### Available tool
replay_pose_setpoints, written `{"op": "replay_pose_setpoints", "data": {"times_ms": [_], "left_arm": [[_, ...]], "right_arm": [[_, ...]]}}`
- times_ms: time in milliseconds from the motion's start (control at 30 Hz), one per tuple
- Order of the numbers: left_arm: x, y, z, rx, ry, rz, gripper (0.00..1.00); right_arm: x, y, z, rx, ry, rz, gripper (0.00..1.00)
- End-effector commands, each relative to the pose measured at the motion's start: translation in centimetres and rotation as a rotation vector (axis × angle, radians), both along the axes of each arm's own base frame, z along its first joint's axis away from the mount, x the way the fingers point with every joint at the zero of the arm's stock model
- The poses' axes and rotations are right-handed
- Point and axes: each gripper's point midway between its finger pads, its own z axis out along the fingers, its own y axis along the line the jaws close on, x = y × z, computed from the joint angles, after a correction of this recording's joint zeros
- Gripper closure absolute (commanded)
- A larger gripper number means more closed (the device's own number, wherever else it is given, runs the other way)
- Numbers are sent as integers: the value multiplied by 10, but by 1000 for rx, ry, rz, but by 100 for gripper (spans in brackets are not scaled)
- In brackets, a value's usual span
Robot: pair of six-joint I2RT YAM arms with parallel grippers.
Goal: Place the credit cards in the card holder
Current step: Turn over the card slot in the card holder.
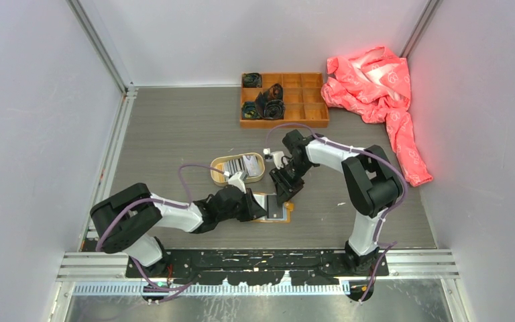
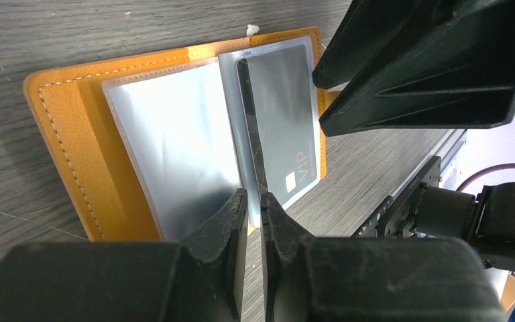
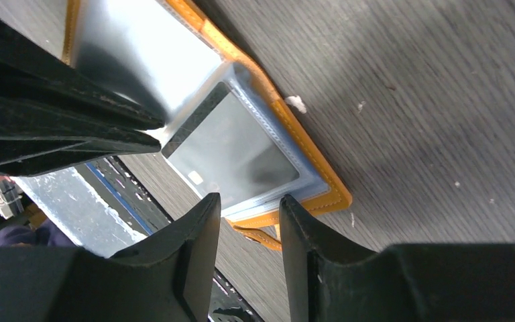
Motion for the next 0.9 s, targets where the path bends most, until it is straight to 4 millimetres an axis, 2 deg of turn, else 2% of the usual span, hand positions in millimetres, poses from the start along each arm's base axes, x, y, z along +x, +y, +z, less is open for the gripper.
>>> {"op": "replay_pose_setpoints", "data": {"times_ms": [0, 267, 467, 633, 867], "left_arm": [[6, -6, 14, -36, -53, 23, 86], [2, -11, 6, -15, -39, 2, 88], [2, -11, 3, -6, -37, -2, 89], [2, -12, 3, -3, -40, -3, 89], [3, -9, 15, -49, -68, 6, 79]], "right_arm": [[8, 0, 3, -24, 9, -31, 56], [-3, 19, 8, 84, 147, -37, 54], [-2, 26, 27, 201, 208, -66, 66], [-3, 29, 38, 272, 242, -72, 68], [-11, 34, 48, 341, 297, -51, 65]]}}
